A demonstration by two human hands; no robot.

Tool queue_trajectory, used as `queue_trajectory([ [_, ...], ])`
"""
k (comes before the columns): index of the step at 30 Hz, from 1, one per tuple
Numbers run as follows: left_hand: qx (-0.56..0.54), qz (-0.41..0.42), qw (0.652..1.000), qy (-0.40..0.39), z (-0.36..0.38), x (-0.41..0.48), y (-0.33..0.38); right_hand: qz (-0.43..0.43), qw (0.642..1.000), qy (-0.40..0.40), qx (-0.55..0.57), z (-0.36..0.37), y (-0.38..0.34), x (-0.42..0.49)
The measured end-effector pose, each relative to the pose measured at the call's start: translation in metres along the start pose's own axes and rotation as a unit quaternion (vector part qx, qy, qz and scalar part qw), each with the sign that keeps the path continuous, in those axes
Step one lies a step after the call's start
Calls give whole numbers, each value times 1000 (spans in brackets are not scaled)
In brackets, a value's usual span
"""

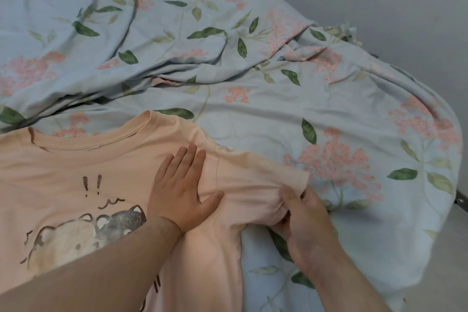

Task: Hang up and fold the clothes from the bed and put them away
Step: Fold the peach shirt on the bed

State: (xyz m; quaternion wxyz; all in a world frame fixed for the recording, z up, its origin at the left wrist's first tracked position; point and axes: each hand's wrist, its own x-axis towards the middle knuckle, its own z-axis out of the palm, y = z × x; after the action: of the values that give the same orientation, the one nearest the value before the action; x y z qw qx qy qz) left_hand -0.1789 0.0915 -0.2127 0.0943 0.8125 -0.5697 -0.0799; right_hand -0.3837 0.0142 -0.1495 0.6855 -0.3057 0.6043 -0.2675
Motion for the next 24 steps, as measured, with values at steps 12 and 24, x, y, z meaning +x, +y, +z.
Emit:
queue_trajectory([
  [12, 12, 86, 991, -101, -21, -13, 2, -93, 966, -153, -185, 20, -42, -16],
  [24, -439, -284, 827, 207, -95, -144, -100, -117, 878, -254, -388, 197, 68, -75],
])
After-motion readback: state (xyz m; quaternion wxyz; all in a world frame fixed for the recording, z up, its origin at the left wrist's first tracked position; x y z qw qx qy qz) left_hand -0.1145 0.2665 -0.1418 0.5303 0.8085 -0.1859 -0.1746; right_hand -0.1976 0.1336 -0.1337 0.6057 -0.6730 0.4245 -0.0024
